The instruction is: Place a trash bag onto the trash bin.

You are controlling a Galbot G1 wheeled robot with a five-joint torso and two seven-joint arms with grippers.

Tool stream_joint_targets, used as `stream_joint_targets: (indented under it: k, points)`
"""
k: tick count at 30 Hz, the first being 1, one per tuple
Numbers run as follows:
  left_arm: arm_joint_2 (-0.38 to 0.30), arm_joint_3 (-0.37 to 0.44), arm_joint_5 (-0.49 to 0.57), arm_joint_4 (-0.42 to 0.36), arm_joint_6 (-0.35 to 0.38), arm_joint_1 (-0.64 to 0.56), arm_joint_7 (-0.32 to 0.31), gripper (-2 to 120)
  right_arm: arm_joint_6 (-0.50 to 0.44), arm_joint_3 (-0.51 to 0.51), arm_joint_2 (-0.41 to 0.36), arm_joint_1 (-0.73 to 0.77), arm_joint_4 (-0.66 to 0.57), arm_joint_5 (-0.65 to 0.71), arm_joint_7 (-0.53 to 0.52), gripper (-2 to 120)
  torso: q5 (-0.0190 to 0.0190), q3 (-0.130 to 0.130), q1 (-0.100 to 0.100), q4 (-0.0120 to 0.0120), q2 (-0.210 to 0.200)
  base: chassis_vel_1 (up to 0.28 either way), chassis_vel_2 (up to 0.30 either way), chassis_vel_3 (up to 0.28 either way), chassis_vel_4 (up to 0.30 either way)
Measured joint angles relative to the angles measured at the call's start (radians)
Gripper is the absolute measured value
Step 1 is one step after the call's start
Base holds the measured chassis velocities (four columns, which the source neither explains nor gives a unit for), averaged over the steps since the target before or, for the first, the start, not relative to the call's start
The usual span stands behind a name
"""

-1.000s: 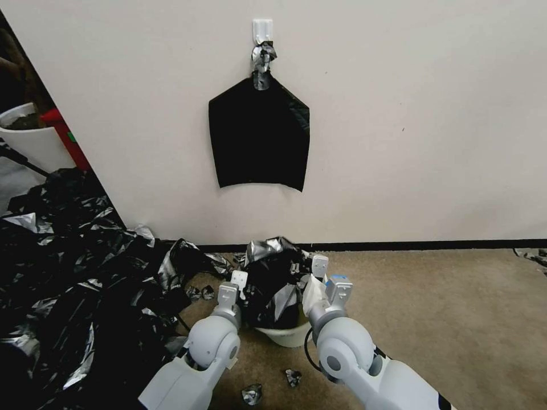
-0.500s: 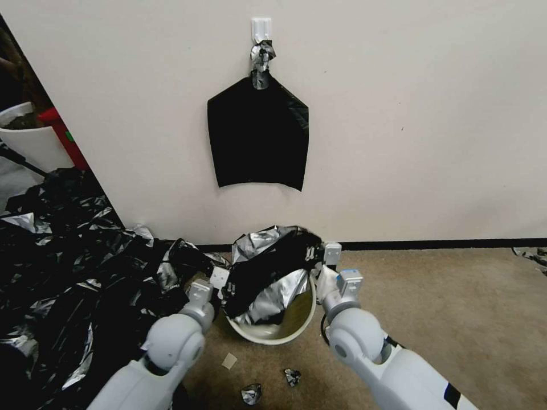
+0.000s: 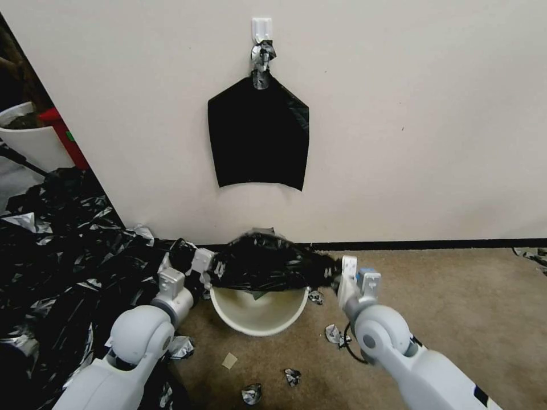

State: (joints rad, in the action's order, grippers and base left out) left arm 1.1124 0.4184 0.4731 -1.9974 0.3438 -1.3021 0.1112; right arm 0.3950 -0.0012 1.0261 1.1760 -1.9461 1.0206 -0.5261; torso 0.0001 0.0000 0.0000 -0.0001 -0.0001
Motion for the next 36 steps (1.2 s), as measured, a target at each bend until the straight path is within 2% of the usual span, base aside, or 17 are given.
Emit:
stream_joint_targets:
  k: [6,10,11,18,20,22,24,26,27,28,29,30,32,33,34,35,36]
  points:
    - [0.089,0.038,0.065,0.015,-0.012,0.02,-0.066,4,0.059,-0.009,-0.001,0.092,-0.155,0.145,-0.036,0,-0.0001,0.0,0.0,0.0002,0.0,0.0,0.0,0.0,0.0]
    - [0.132,0.048,0.077,0.036,-0.012,0.032,-0.106,5,0.107,-0.04,0.016,0.134,-0.243,0.206,-0.136,3,-0.0002,0.0,0.0,0.0003,0.0,0.0,0.0,0.0,0.0]
    - [0.138,0.05,0.077,0.04,-0.012,0.035,-0.112,5,0.115,-0.046,0.02,0.142,-0.257,0.207,-0.156,7,0.0001,0.0,0.0,0.0004,0.0,0.0,0.0,0.0,0.0]
    - [0.147,0.043,0.076,0.06,0.009,0.043,-0.124,3,0.174,-0.046,-0.036,0.184,-0.289,0.006,-0.191,36,-0.0001,0.0,0.0,0.0003,0.0,0.0,0.0,0.0,0.0]
    - [0.147,0.043,0.076,0.06,0.01,0.043,-0.125,3,0.175,-0.045,-0.04,0.187,-0.29,-0.002,-0.192,37,-0.0004,0.0,0.0,0.0003,0.0,0.0,0.0,0.0,0.0]
    - [0.15,0.041,0.09,0.051,0.029,0.05,-0.146,3,0.171,-0.04,-0.059,0.214,-0.31,-0.09,-0.158,51,0.0004,0.0,0.0,0.0002,0.0,0.0,0.0,0.0,0.0]
    - [0.151,0.039,0.097,0.048,0.038,0.051,-0.156,3,0.167,-0.041,-0.062,0.22,-0.315,-0.115,-0.144,52,0.0,0.0,0.0,0.0001,0.0,0.0,0.0,0.0,0.0]
    - [0.157,0.036,0.134,0.032,0.095,0.064,-0.22,3,0.109,-0.053,-0.075,0.256,-0.324,-0.344,-0.014,64,0.0002,0.0,0.0,0.0001,0.0,0.0,0.0,0.0,0.0]
    - [0.157,0.036,0.134,0.032,0.095,0.064,-0.22,3,0.109,-0.053,-0.075,0.256,-0.324,-0.344,-0.014,64,0.0002,0.0,0.0,0.0001,0.0,0.0,0.0,0.0,0.0]
    - [0.16,0.037,0.152,0.025,0.12,0.068,-0.246,3,0.078,-0.055,-0.08,0.268,-0.32,-0.448,0.042,69,0.0001,0.0,0.0,0.0001,0.0,0.0,0.0,0.0,0.0]
    - [0.162,0.037,0.178,0.016,0.148,0.072,-0.278,3,0.04,-0.056,-0.086,0.277,-0.31,-0.554,0.1,73,-0.0001,0.0,0.0,0.0001,0.0,0.0,0.0,0.0,0.0]
    - [0.163,0.041,0.238,-0.002,0.197,0.079,-0.332,3,-0.05,-0.056,-0.094,0.286,-0.282,-0.73,0.196,80,0.0,0.0,0.0,0.0001,0.0,0.0,0.0,0.0,0.0]
    - [0.163,0.044,0.255,-0.008,0.209,0.081,-0.346,3,-0.075,-0.054,-0.095,0.287,-0.274,-0.768,0.215,80,0.0,0.0,0.0,0.0001,0.0,0.0,0.0,0.0,0.0]
    - [0.164,0.052,0.29,-0.019,0.232,0.084,-0.376,3,-0.15,-0.046,-0.098,0.289,-0.25,-0.87,0.269,88,0.0,0.0,0.0,0.0001,0.0,0.0,0.0,0.0,0.0]
    - [0.164,0.053,0.294,-0.02,0.234,0.085,-0.379,3,-0.156,-0.045,-0.098,0.289,-0.248,-0.88,0.274,88,0.0,0.0,0.0,0.0001,0.0,0.0,0.0,0.0,0.0]
    - [0.164,0.064,0.351,-0.037,0.271,0.091,-0.436,3,-0.263,-0.024,-0.098,0.289,-0.203,-1.05,0.341,96,0.0,0.0,0.0,0.0001,0.0,0.0,0.0,0.0,0.0]
    - [0.164,0.071,0.398,-0.045,0.294,0.096,-0.477,3,-0.309,-0.012,-0.096,0.288,-0.178,-1.146,0.372,98,0.0001,0.0,0.0,0.0003,0.0,0.0,0.0,0.0,0.0]
